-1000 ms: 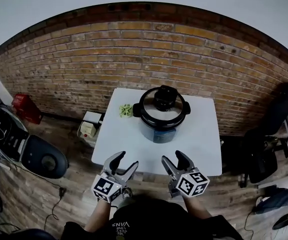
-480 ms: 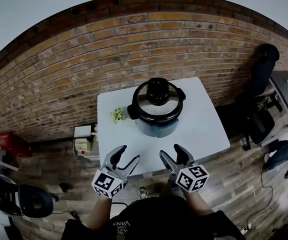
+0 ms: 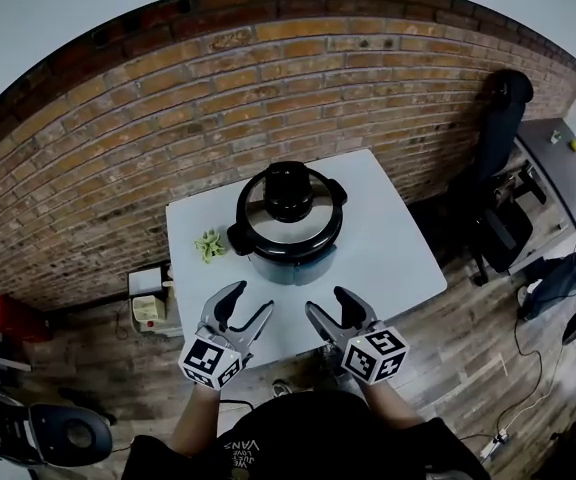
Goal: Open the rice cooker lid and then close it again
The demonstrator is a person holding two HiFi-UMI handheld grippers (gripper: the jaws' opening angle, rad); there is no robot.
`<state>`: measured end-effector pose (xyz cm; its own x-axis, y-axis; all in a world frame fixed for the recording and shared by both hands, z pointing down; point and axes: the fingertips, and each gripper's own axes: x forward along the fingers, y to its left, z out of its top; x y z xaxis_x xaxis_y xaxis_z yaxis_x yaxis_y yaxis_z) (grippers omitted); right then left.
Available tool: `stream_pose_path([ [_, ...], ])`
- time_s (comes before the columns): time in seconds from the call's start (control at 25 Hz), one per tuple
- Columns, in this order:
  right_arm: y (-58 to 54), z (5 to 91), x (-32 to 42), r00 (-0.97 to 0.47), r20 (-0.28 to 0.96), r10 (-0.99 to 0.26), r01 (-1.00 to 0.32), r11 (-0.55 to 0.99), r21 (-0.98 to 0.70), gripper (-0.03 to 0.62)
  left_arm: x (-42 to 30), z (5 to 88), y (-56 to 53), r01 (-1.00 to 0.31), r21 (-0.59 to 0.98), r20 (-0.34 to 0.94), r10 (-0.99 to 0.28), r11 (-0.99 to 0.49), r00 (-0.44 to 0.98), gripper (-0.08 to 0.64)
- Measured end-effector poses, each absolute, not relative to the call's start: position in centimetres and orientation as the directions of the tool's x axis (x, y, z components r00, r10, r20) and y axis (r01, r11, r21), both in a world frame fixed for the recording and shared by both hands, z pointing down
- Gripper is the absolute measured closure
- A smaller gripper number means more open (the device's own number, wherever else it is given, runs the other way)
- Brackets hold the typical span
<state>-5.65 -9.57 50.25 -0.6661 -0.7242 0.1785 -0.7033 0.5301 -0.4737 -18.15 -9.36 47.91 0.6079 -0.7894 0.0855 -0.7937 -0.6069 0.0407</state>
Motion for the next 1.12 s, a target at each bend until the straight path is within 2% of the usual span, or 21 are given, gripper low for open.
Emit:
stream_pose_path([
  [0.48,-16.8,50.1,-4.6,-0.729,0.172,-0.662,-0.648,0.589,-0.483,0.284,-16.6,44.4,-19.0,-0.791,-0.07,0.069,-0.794,-0.608,0.604,0.322],
  [0.68,-18.2,50.0,-4.1,-0.744,0.166,-0.647,-0.633,0.603,-0.486,0.284,-15.6,42.6,-23.4,-0.743,-0.136,0.092,-0.755,-0.656,0.65,0.281],
  [1.12,-19.5,50.5,-2.6,-0.752,0.157,-0.64,-0.616,0.599,-0.511,0.284,-12.3,43.9,-29.5,-0.523,-0.198,0.324,-0.559,-0.829,0.763,0.23],
])
